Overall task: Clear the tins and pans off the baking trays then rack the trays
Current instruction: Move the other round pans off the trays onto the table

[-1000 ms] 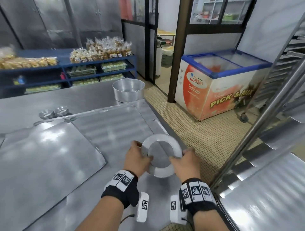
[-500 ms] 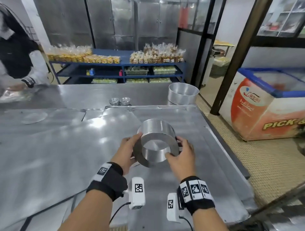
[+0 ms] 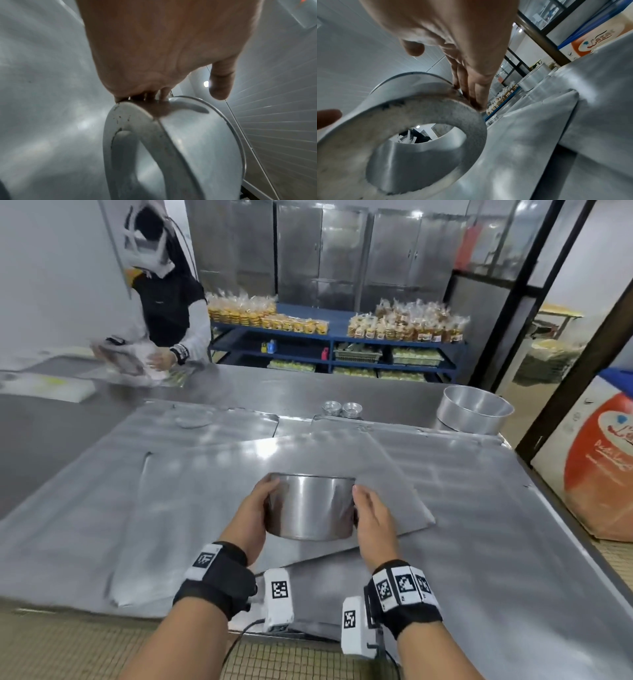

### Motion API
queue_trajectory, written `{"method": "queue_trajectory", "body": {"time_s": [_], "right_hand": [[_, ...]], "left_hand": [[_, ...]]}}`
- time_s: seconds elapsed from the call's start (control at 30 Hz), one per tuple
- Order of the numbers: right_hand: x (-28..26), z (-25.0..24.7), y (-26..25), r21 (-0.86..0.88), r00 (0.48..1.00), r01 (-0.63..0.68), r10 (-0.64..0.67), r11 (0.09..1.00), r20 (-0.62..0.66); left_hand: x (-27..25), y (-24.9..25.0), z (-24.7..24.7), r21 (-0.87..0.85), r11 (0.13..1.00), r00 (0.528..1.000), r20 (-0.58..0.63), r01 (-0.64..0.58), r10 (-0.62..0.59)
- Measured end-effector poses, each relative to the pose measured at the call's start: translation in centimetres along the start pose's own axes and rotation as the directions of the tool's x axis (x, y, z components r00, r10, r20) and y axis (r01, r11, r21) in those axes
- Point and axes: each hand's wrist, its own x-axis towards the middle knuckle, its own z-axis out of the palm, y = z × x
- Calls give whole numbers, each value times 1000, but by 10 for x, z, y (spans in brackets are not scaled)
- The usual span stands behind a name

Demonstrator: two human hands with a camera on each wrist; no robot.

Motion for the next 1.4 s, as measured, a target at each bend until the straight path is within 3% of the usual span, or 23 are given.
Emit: {"method": "queue_trajectory", "body": {"time_s": [0.2,0.43,0.83,1.07,1.2,1.4], "right_hand": [[-6,61,5,-54,999,-31,32,998,20],[-2,109,46,-95,987,-100,111,990,118],[6,138,47,-373,972,-105,174,922,156],[35,144,41,-491,957,-114,227,864,179],[60,149,24,-663,924,-22,268,748,272],[96,167,-13,-791,809,173,374,587,454]], "left_hand": [[-4,-4,-59,8,1000,997,-69,22,-21],[-9,-17,-110,46,999,995,-104,8,-3],[-1,-31,-140,234,964,973,-218,126,-74],[24,-27,-154,329,909,945,-284,255,-162],[42,-7,-152,477,802,915,-347,359,-203],[76,33,-146,771,504,917,-274,390,-291]]}}
